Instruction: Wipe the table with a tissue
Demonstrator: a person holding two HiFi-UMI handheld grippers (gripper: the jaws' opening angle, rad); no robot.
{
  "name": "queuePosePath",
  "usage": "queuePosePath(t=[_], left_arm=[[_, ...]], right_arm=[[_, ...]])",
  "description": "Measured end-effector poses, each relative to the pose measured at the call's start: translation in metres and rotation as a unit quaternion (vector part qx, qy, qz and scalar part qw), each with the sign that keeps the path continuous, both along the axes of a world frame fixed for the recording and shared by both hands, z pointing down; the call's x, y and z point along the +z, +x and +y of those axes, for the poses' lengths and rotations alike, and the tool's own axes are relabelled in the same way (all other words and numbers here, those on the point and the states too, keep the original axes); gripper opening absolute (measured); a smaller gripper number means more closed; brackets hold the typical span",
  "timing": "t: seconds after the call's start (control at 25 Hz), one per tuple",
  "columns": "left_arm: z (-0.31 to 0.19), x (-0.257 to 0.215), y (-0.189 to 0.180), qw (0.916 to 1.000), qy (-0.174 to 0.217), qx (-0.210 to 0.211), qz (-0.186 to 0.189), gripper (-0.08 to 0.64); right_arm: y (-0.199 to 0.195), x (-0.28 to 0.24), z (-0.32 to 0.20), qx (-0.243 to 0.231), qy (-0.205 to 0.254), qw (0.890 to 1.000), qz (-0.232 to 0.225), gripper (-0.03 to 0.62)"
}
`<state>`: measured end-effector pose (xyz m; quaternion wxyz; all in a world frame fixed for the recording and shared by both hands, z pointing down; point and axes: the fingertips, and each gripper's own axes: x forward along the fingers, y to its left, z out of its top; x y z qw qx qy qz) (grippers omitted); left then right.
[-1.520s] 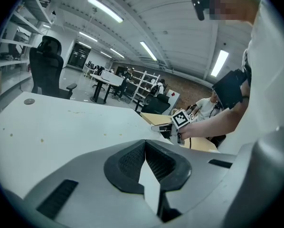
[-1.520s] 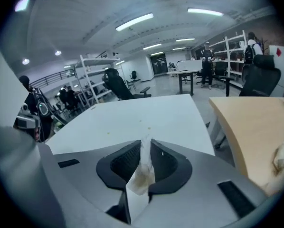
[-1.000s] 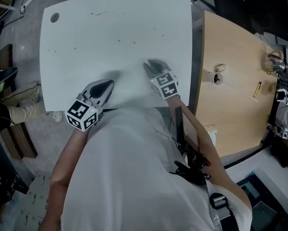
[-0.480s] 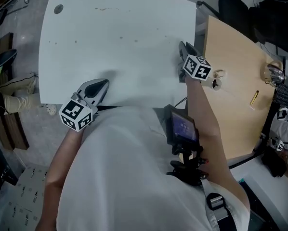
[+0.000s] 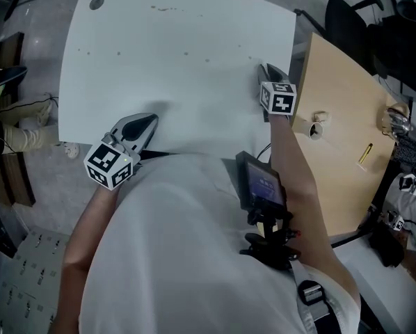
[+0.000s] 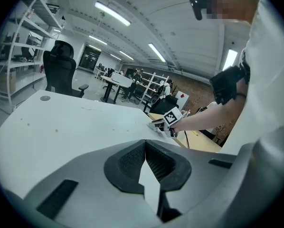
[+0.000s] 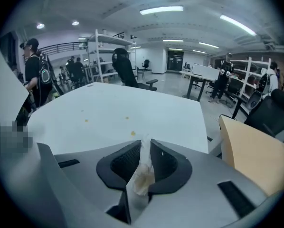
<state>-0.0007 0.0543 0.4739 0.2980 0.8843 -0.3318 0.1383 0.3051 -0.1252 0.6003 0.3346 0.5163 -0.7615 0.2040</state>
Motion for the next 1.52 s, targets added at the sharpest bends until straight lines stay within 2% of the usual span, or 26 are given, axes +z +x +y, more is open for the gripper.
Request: queuePosePath(t=[0.2, 0.32, 0.44, 0.52, 0.56, 0.64, 0.72, 0.76, 0.84, 0.96, 1.08, 1.2, 1.4, 1.52], left_arm=[[0.001, 0.0, 0.003, 0.9999, 0.0, 0.009, 0.005, 0.006], [0.0, 0.001, 0.004, 0.9999, -0.001, 0.014, 0.006, 0.006], [-0.003, 0.001, 0.005, 0.9998, 0.0, 0.018, 0.007, 0.006], [-0.005, 0.001, 0.007, 0.9997, 0.001, 0.021, 0.009, 0.006], [-0.005, 0.0, 0.009, 0.9997, 0.001, 0.022, 0.01, 0.006], [-0.008, -0.002, 0.011, 0.9996, 0.004, 0.024, 0.011, 0.006], [-0.009, -0.002, 0.01, 0.9997, 0.005, 0.022, 0.012, 0.006], [-0.009, -0.002, 0.009, 0.9997, 0.004, 0.02, 0.013, 0.006], [-0.008, -0.001, 0.006, 0.9998, 0.001, 0.016, 0.013, 0.006], [-0.006, 0.001, 0.0, 0.9999, -0.003, 0.011, 0.009, 0.006], [-0.006, 0.001, -0.002, 0.9999, -0.003, 0.009, 0.008, 0.006], [-0.006, 0.001, -0.002, 0.9999, -0.002, 0.008, 0.011, 0.006], [-0.008, 0.0, 0.007, 0.9997, 0.0, 0.019, 0.015, 0.006], [-0.011, -0.001, 0.009, 0.9996, 0.002, 0.022, 0.016, 0.006]], right_arm=[[-0.022, 0.002, 0.017, -0.08, 0.001, 0.996, 0.041, 0.064], [-0.043, 0.002, 0.032, -0.12, 0.001, 0.992, 0.047, 0.064], [-0.07, 0.002, 0.051, -0.18, -0.02, 0.983, 0.013, 0.064], [-0.082, -0.002, 0.061, -0.2, -0.041, 0.978, -0.048, 0.064], [-0.081, -0.006, 0.061, -0.185, -0.044, 0.978, -0.086, 0.064], [-0.063, -0.017, 0.05, -0.11, -0.033, 0.982, -0.153, 0.064], [-0.028, -0.024, 0.031, -0.017, -0.008, 0.984, -0.177, 0.064], [-0.009, -0.026, 0.022, 0.02, 0.006, 0.986, -0.167, 0.064], [0.022, -0.026, 0.009, 0.062, 0.025, 0.992, -0.11, 0.064], [0.04, -0.015, 0.001, 0.064, 0.018, 0.998, -0.015, 0.065], [0.023, -0.003, 0.007, 0.028, 0.003, 0.999, 0.03, 0.064], [-0.02, -0.001, 0.02, -0.029, 0.007, 0.999, 0.033, 0.064], [-0.101, -0.002, 0.052, -0.162, -0.006, 0.987, -0.006, 0.064], [-0.12, -0.005, 0.065, -0.199, -0.029, 0.977, -0.062, 0.064]])
